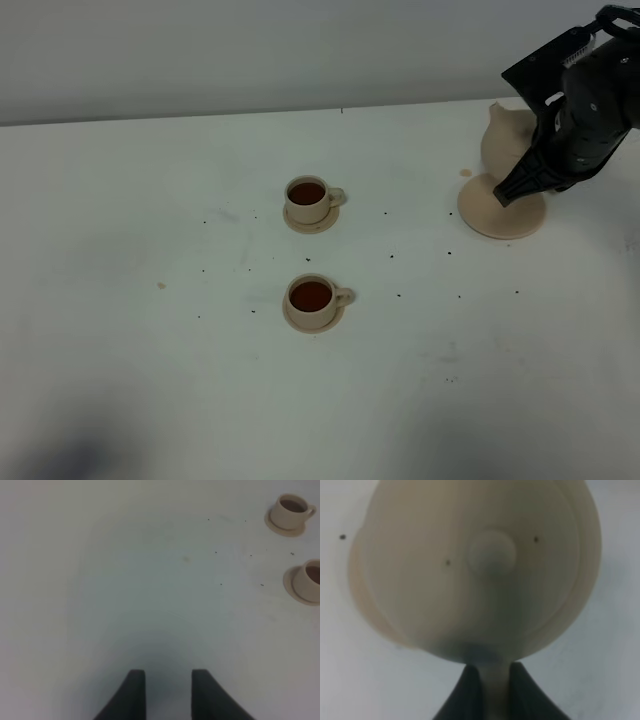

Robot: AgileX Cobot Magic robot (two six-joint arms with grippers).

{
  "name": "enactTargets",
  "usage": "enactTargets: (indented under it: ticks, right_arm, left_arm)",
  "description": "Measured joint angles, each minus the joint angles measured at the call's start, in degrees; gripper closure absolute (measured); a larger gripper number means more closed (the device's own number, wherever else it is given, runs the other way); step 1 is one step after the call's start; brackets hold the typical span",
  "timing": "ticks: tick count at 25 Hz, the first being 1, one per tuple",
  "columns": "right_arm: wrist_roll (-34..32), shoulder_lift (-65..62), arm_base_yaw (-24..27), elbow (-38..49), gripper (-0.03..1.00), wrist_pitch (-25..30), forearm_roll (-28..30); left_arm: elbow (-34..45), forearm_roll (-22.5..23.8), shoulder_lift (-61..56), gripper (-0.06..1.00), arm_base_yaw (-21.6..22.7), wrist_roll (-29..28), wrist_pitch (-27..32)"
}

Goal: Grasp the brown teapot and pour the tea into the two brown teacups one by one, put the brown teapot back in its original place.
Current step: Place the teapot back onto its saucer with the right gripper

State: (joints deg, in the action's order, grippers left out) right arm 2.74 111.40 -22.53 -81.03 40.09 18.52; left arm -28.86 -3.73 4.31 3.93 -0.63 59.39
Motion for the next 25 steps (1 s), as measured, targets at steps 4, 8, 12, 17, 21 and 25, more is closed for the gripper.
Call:
enactTargets:
  ticks: [4, 8, 12, 17, 21, 25]
  right_arm:
    - [0.6, 2.4, 0.7, -0.3, 0.87, 0.1, -1.9]
    - [3.3, 3.7, 2.1, 0.0, 0.87, -0.1, -5.7]
    - [5.3, 4.4, 2.4, 1.3, 0.87, -2.6, -7.5]
    - [7.0, 5.8, 2.4, 1.4, 0.87, -5.3, -8.8]
    - [8.7, 6.9, 2.4, 1.4, 0.87, -5.6, -9.1]
    - [8.9, 7.0, 2.4, 1.4, 0.87, -5.7, -9.4]
  left_arm:
    - [0.0, 0.0, 0.0, 0.7, 0.0, 0.0, 0.0]
    - [0.0, 0.0, 0.0, 0.7, 0.0, 0.0, 0.0]
    - [0.0, 0.0, 0.0, 0.7, 0.0, 0.0, 0.0]
    - [0.0, 0.0, 0.0, 0.7, 0.0, 0.0, 0.0]
    - [0.0, 0.0, 0.0, 0.7, 0.0, 0.0, 0.0]
    - [0.0, 0.0, 0.0, 0.7, 0.0, 0.0, 0.0]
